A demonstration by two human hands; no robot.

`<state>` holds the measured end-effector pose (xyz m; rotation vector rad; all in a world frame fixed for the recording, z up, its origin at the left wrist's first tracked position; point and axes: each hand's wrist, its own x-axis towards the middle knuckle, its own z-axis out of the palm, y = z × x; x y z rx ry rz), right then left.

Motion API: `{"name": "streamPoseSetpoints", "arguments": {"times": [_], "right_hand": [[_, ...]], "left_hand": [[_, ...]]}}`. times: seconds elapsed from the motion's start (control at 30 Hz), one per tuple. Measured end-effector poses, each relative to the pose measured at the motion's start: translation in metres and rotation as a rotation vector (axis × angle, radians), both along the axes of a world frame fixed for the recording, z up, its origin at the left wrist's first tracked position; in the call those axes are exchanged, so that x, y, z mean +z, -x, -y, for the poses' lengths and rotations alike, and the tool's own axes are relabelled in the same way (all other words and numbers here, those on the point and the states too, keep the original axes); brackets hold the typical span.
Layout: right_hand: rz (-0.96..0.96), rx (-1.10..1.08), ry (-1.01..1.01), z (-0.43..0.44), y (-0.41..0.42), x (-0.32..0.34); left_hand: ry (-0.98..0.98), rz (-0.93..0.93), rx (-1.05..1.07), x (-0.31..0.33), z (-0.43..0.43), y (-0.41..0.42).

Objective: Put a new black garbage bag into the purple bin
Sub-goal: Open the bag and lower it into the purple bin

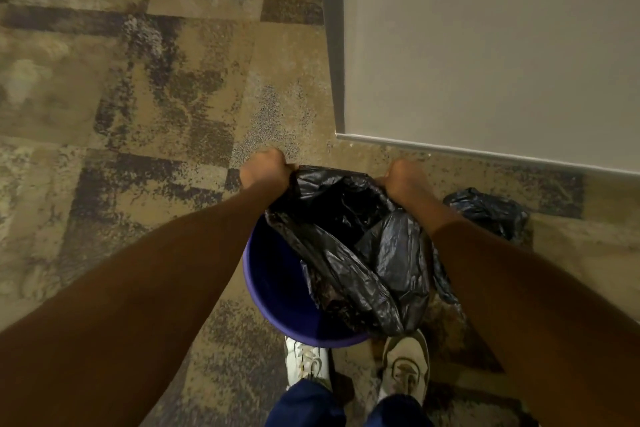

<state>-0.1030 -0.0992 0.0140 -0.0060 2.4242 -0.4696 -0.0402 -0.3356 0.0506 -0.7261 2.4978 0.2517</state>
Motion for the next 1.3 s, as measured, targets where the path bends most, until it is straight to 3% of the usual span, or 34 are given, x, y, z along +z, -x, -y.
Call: {"name": "streamPoseSetpoints", "arguments": {"times": [0.1,0.2,0.3,0.37,0.47,0.6,0.73,0.83,0.9,1.0,1.1,1.2,1.3], "right_hand": [[0.090,0.026,-0.006,-0.008,-0.004,-0.008],[0.133,-0.071,0.101,-0.017,-0.012,-0.004],[0.118,-0.247,0.183,-0.027,-0.032,0.012],[0.076,-0.473,0.036,-0.033,-0.057,0.022],[0.087,-0.728,-0.091,-0.042,-0.106,0.036],[0.228,-0.812,-0.097,-0.066,-0.168,0.036],[0.199,-0.851,0.181,-0.081,-0.195,0.030],[0.134,-0.836,0.232,-0.088,-0.198,0.031],[0.123,-0.859,0.216,-0.094,-0.200,0.034],[0.212,-1.088,0.290,-0.108,-0.206,0.035],[0.408,-1.307,0.490,-0.124,-0.220,0.037],[0.551,-1.490,0.707,-0.126,-0.229,0.039],[0.588,-1.414,0.746,-0.123,-0.242,0.032]], "left_hand": [[-0.050,0.051,0.113,-0.009,0.010,-0.011],[-0.139,-0.018,0.253,-0.009,0.018,-0.027],[0.118,-0.165,0.281,0.002,0.008,-0.051],[0.251,-0.234,0.212,0.012,-0.011,-0.075],[0.255,-0.273,0.314,0.025,-0.057,-0.105],[0.043,-0.102,0.649,0.030,-0.130,-0.118],[-0.237,0.050,1.161,0.017,-0.155,-0.105],[-0.355,0.065,1.170,0.007,-0.154,-0.106],[-0.391,0.027,1.164,0.007,-0.150,-0.115],[-0.491,-0.130,1.316,0.015,-0.141,-0.141],[-0.818,-0.313,1.582,0.027,-0.121,-0.178],[-1.125,-0.344,1.710,0.038,-0.101,-0.208],[-1.182,-0.350,1.749,0.037,-0.088,-0.227]]}}
